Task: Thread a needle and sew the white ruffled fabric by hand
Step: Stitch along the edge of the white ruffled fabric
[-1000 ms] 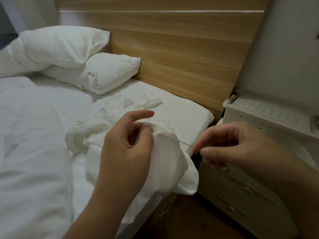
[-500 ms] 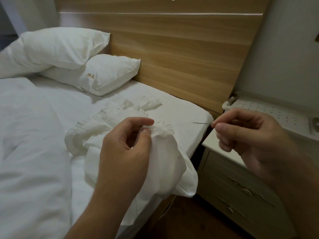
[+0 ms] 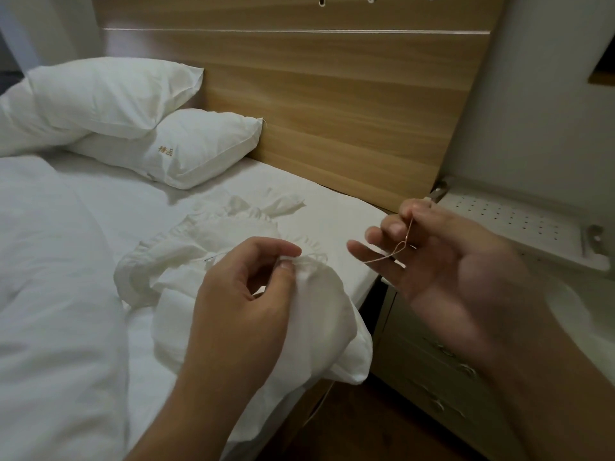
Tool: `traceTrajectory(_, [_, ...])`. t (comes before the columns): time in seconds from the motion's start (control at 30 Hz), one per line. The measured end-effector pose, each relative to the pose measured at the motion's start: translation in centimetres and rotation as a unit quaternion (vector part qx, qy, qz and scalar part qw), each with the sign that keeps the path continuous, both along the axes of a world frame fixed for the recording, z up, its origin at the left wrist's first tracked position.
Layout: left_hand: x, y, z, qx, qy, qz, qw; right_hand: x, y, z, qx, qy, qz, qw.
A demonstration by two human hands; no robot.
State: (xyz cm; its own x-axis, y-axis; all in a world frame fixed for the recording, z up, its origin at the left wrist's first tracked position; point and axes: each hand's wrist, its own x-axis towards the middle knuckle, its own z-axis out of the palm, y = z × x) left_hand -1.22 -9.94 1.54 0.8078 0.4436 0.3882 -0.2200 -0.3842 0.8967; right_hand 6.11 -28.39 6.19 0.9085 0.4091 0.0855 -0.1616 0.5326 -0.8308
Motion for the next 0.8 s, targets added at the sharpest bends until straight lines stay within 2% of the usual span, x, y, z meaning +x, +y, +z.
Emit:
traceTrajectory(0.1, [0.0, 0.0, 0.0, 0.005, 0.001, -0.002, 1.0, -0.3, 0.2, 0.2, -0.03, 0.007, 0.0, 1.0])
traceTrajectory(0.23, [0.0, 0.0, 0.1, 0.006, 0.003, -0.001, 1.0, -0.6, 0.3, 0.1, -0.19, -0.03, -0.04, 0.98])
traceTrajectory(0.3, [0.0, 0.0, 0.1, 0.003, 0.004, -0.001, 1.0, -0.7, 0.6, -0.1, -0.277, -0.052, -0.052, 0.958])
traceTrajectory(0.43, [0.0, -0.1, 0.0, -0.002, 0.002, -0.002, 1.0, -0.9, 1.0, -1.0, -0.432, -0.133, -0.06, 0.89])
traceTrajectory(0.57, [0.0, 0.0, 0.0, 0.004, 0.002, -0.006, 1.0, -1.2, 1.2, -1.3, -0.482, -0.214, -0.07, 0.847])
traceTrajectory(0.8, [0.0, 0.0, 0.0, 0.0, 0.001, -0.017, 1.0, -1.5, 1.2, -1.3, -0.509, -0.273, -0.046, 0.815])
